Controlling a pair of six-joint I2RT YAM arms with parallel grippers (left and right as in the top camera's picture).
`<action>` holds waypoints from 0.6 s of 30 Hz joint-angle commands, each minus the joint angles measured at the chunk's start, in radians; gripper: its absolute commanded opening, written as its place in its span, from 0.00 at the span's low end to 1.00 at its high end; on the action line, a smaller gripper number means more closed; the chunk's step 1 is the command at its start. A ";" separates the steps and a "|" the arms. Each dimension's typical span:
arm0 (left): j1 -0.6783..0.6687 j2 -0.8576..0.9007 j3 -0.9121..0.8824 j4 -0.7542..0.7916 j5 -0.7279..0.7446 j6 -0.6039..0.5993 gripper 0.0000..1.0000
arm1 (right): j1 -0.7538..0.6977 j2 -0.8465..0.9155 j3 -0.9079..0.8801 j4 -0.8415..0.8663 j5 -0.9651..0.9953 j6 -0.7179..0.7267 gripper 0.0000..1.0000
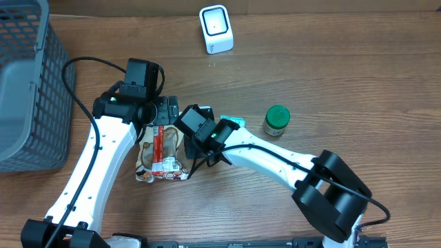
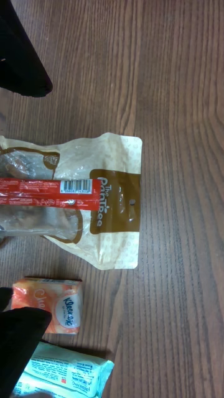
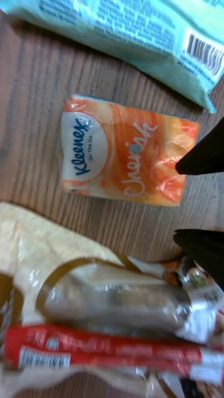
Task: Scan the item barcode
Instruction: 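Move the right gripper over the orange Kleenex pack, then release the bag with the left gripper and withdraw it left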
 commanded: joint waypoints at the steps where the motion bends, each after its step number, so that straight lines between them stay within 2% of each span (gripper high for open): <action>1: 0.002 -0.004 0.012 0.001 -0.012 -0.003 1.00 | -0.003 0.019 0.021 0.019 -0.008 0.020 0.31; 18: 0.002 -0.004 0.012 0.001 -0.012 -0.003 1.00 | 0.002 0.058 0.022 0.136 -0.043 0.019 0.27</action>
